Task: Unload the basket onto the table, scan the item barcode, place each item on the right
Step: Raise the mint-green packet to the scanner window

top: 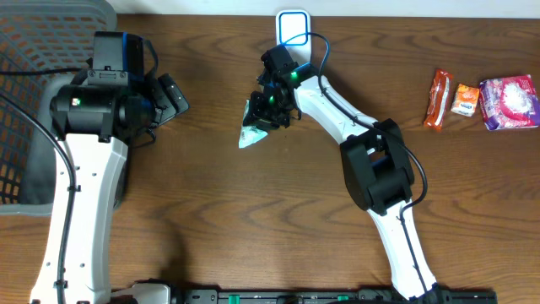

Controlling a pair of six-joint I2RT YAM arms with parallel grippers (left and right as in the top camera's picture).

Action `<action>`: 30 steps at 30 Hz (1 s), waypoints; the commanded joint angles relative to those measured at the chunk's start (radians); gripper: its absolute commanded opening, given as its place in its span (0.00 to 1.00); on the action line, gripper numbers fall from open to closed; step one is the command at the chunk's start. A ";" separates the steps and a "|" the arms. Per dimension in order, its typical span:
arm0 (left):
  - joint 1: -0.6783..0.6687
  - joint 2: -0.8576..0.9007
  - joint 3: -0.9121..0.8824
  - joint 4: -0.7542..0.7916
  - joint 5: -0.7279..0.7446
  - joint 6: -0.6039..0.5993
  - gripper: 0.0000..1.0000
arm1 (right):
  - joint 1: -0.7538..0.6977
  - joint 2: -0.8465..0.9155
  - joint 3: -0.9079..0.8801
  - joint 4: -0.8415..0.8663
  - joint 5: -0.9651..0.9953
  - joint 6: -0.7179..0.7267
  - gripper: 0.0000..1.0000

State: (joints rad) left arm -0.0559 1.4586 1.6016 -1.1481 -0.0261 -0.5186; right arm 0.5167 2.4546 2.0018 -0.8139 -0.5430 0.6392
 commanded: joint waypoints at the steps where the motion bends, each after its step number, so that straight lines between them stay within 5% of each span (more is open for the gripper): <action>1: 0.002 -0.002 0.004 -0.003 -0.009 0.013 0.98 | 0.000 0.023 0.006 -0.031 0.066 -0.002 0.01; 7: 0.002 -0.002 0.004 -0.003 -0.009 0.013 0.98 | -0.029 -0.012 0.108 -0.228 0.284 -0.079 0.01; 14: 0.002 -0.002 0.004 -0.003 -0.009 0.013 0.98 | -0.027 -0.030 0.296 -0.596 0.919 -0.088 0.01; 17: 0.002 -0.002 0.004 -0.003 -0.009 0.013 0.97 | -0.025 -0.029 0.296 -0.751 1.239 0.032 0.01; 28: 0.002 -0.002 0.004 -0.003 -0.009 0.013 0.98 | -0.028 -0.029 0.053 -0.649 1.311 0.079 0.02; 30: 0.002 -0.002 0.004 -0.003 -0.009 0.013 0.98 | -0.021 -0.029 0.010 -0.606 1.279 0.078 0.11</action>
State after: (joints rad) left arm -0.0559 1.4586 1.6016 -1.1481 -0.0265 -0.5186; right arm 0.4881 2.4500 2.0567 -1.4487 0.7143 0.6933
